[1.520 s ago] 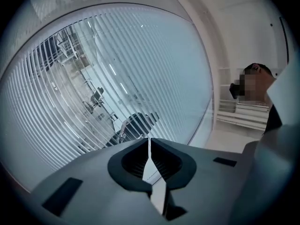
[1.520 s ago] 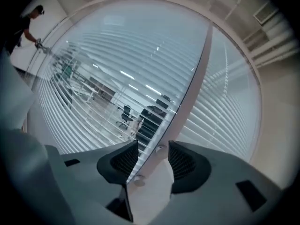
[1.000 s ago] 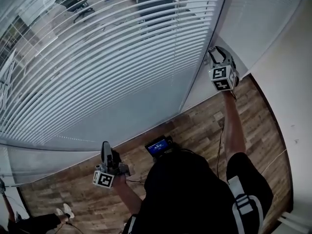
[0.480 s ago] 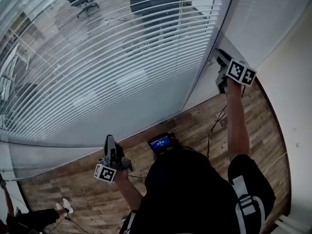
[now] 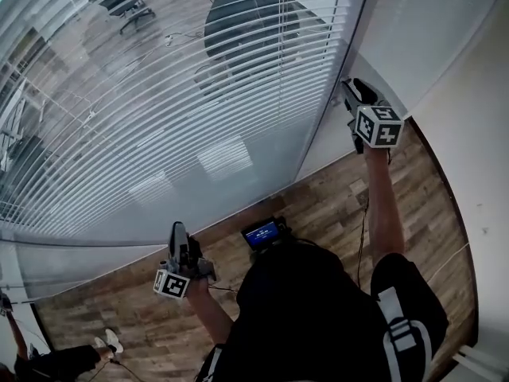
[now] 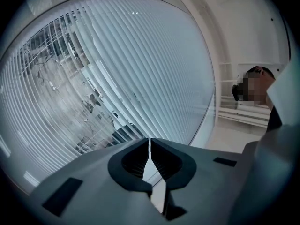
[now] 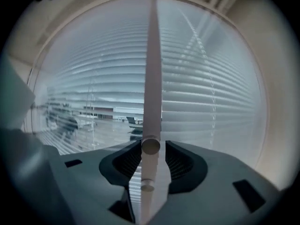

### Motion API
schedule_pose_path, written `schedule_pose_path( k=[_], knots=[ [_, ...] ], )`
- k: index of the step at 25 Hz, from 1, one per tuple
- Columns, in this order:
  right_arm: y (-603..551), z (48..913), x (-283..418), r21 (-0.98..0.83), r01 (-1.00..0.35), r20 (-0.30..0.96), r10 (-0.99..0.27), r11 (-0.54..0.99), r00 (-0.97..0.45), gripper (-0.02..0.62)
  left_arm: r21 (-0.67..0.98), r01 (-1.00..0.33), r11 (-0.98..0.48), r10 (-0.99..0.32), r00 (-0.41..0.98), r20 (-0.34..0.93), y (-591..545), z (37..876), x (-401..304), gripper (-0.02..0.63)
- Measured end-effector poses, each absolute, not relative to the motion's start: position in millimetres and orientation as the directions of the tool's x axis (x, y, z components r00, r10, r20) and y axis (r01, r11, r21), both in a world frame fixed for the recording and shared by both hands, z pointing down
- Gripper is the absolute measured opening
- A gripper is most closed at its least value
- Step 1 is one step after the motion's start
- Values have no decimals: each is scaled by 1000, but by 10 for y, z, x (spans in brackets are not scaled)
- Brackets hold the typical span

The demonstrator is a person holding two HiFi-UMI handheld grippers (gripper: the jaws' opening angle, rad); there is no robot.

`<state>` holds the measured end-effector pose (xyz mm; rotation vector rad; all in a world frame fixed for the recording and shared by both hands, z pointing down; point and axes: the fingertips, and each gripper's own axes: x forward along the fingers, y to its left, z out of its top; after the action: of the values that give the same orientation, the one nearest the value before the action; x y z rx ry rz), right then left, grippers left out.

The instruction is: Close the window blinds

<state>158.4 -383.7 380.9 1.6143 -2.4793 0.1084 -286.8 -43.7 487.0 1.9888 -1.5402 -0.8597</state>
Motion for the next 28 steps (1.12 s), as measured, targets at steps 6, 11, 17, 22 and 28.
schedule_pose_path(
  k=[6,11,17,22,28],
  knots=[
    [-3747,3698,1448,421,-832,174,-932,361,-316,144,699,-673,-243,-970,167,-177,-391,4836,-2885,6],
    [-3792,3804,1441,566,-768,167,-954,301,-251,143,700,-674,-237,-972,156,-179,-339,4949,-2893,6],
    [-3750,3864,1427,590,-753,173,-957,291,-235,132,701,-676,-225,-974,143,-175,-219,5042,-2949,6],
    [-3816,3771,1471,402,-849,205,-938,342,-280,130,702,-677,-221,-975,141,-171,-247,4907,-2920,6],
    [-3883,3804,1562,-99,-906,221,-879,410,-422,129,705,-674,-221,-975,142,-170,-264,4914,-2885,6]
  ],
)
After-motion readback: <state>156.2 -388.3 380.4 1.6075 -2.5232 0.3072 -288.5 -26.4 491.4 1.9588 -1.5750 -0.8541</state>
